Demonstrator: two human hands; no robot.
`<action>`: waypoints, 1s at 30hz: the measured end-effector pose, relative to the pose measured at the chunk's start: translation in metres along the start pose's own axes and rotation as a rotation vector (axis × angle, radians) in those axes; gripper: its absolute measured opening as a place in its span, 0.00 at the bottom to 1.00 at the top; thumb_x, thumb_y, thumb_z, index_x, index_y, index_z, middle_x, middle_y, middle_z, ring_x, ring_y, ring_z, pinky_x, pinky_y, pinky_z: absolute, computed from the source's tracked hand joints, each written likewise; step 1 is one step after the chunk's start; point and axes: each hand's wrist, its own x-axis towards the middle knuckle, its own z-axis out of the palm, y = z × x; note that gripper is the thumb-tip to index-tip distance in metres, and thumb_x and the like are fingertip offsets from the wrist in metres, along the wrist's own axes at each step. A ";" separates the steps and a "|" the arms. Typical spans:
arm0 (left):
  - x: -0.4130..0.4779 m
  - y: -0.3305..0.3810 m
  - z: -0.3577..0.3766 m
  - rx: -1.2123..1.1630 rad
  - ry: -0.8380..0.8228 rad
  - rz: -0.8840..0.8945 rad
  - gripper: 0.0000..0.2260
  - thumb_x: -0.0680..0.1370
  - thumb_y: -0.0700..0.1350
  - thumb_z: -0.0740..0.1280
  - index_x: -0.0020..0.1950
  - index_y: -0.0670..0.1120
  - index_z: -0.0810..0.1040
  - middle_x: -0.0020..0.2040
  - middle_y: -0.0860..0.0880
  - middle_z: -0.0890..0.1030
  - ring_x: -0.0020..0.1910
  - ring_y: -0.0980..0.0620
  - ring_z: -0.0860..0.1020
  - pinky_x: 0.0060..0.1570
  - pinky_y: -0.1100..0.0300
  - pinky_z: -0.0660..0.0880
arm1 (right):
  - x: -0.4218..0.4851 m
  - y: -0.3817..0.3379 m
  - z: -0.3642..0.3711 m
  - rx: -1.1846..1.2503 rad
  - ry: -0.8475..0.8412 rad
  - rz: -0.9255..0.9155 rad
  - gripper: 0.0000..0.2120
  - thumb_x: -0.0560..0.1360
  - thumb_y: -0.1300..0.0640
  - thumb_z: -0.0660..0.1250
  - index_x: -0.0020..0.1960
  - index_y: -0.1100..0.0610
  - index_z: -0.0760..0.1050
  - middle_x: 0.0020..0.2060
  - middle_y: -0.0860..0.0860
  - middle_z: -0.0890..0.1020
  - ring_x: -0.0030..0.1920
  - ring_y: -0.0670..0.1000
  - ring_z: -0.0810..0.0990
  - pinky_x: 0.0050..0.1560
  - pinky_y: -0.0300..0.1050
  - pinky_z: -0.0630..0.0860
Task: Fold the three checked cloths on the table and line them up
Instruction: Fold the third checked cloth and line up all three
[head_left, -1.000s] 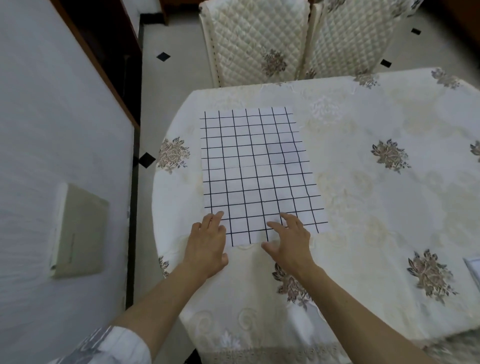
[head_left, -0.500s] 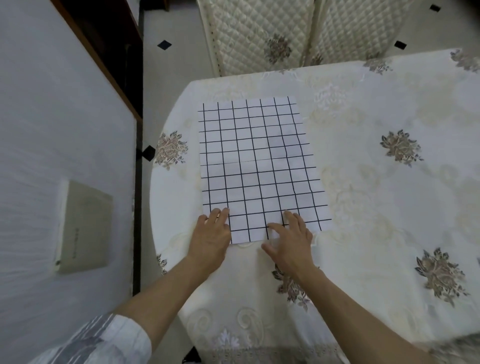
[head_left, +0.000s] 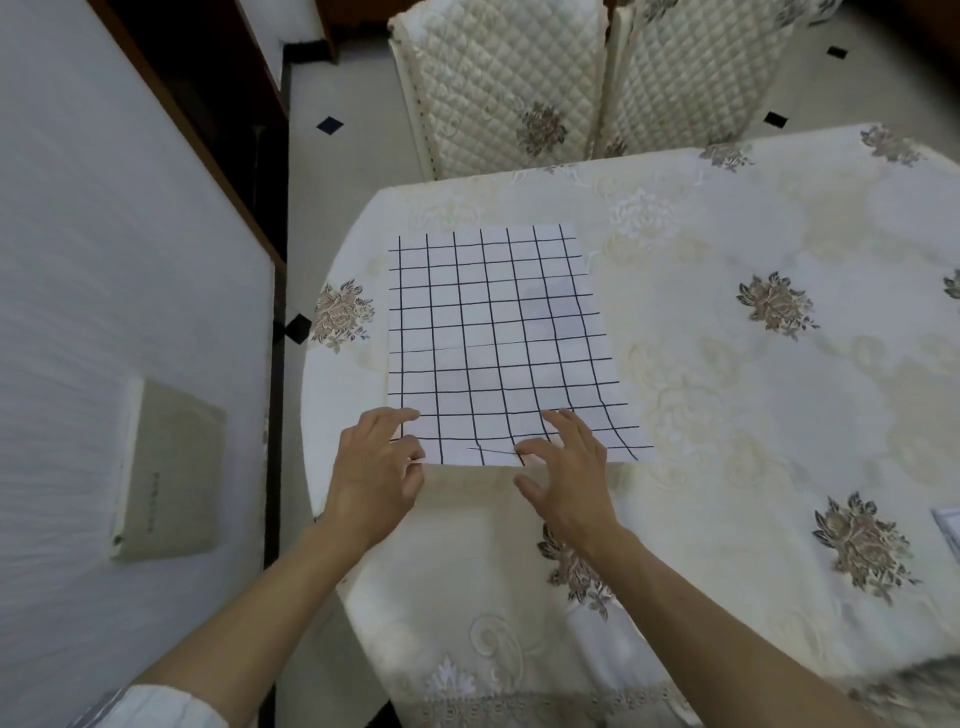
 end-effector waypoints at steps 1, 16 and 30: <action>-0.003 -0.001 -0.006 -0.026 0.005 -0.008 0.02 0.68 0.42 0.69 0.39 0.48 0.80 0.61 0.50 0.79 0.62 0.48 0.71 0.51 0.50 0.69 | -0.001 -0.001 -0.002 0.017 0.029 -0.004 0.13 0.66 0.56 0.77 0.50 0.49 0.81 0.69 0.55 0.72 0.74 0.58 0.63 0.68 0.53 0.57; -0.051 -0.048 -0.043 -0.090 0.017 -0.018 0.05 0.70 0.48 0.65 0.38 0.50 0.81 0.60 0.50 0.80 0.61 0.47 0.71 0.59 0.55 0.66 | -0.055 0.020 -0.049 0.040 0.222 -0.075 0.08 0.64 0.63 0.79 0.38 0.54 0.82 0.52 0.53 0.83 0.60 0.58 0.78 0.60 0.53 0.73; -0.095 -0.051 -0.060 -0.099 0.007 0.028 0.11 0.72 0.54 0.63 0.38 0.51 0.82 0.56 0.50 0.81 0.57 0.47 0.76 0.59 0.53 0.68 | -0.118 0.014 -0.067 0.396 0.185 0.053 0.08 0.69 0.59 0.77 0.37 0.49 0.80 0.52 0.43 0.82 0.62 0.43 0.75 0.63 0.46 0.71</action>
